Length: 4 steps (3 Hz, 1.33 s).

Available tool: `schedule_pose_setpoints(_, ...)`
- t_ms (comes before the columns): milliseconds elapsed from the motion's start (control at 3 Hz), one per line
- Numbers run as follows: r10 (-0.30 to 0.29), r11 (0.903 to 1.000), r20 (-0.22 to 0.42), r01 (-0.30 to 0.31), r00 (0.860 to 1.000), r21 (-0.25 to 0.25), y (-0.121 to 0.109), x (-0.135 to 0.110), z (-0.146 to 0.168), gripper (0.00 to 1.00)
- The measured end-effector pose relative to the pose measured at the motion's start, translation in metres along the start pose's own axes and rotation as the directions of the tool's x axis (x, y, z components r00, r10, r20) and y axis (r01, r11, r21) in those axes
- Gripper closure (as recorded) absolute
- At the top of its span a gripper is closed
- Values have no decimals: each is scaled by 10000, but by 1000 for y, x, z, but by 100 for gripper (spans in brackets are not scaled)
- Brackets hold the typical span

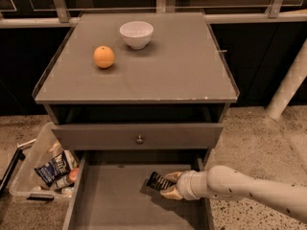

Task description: Place rxbar chocolate into middle drawer

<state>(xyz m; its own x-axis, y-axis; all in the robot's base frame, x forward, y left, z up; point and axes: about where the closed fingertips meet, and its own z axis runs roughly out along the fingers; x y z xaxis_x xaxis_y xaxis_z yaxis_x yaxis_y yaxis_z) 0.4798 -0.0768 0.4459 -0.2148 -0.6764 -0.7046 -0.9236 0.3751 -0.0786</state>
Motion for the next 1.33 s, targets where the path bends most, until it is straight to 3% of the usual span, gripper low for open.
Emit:
schedule_pose_setpoints(667, -499, 9987, 648, 504, 9967, -50, 6, 21, 36, 100)
schedule_pose_setpoints(1333, -461, 9985, 558, 477, 9974, -280, 4, 44, 65, 100)
